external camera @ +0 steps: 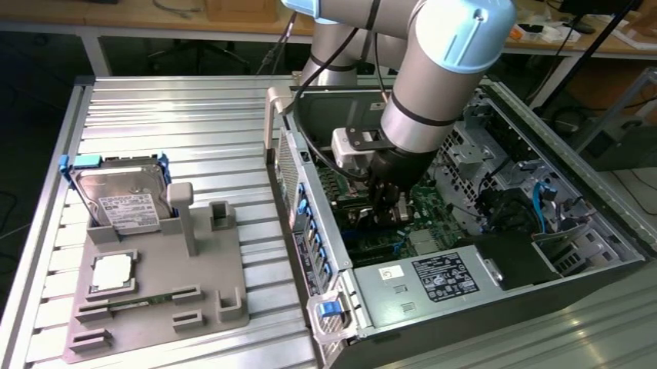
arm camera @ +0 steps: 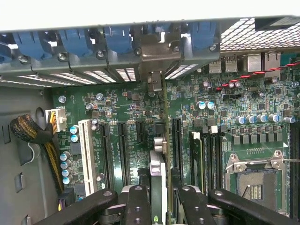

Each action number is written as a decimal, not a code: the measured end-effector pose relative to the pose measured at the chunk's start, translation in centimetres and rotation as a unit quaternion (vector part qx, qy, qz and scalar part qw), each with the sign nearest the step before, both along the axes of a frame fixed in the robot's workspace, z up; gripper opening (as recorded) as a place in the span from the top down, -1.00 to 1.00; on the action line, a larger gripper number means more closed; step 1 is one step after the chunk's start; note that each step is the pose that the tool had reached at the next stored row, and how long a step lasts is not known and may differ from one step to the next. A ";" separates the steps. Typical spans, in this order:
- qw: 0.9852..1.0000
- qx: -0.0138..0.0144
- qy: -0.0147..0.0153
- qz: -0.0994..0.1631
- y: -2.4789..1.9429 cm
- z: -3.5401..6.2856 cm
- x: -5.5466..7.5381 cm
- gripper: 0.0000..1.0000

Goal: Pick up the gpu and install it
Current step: 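Insert the gpu into the slot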

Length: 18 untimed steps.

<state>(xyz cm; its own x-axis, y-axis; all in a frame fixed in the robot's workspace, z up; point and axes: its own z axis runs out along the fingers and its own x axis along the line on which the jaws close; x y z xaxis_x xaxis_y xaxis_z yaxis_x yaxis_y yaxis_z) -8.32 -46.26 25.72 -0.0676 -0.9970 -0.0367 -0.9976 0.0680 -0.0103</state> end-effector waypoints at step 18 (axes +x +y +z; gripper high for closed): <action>1.000 0.000 0.000 0.000 0.05 -0.37 0.0 0.46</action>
<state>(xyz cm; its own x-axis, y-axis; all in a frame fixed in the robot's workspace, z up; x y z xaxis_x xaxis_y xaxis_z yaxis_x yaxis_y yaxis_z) -8.34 -46.21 25.35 -0.0676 -0.9970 -0.0373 -0.9976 0.0680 -0.0105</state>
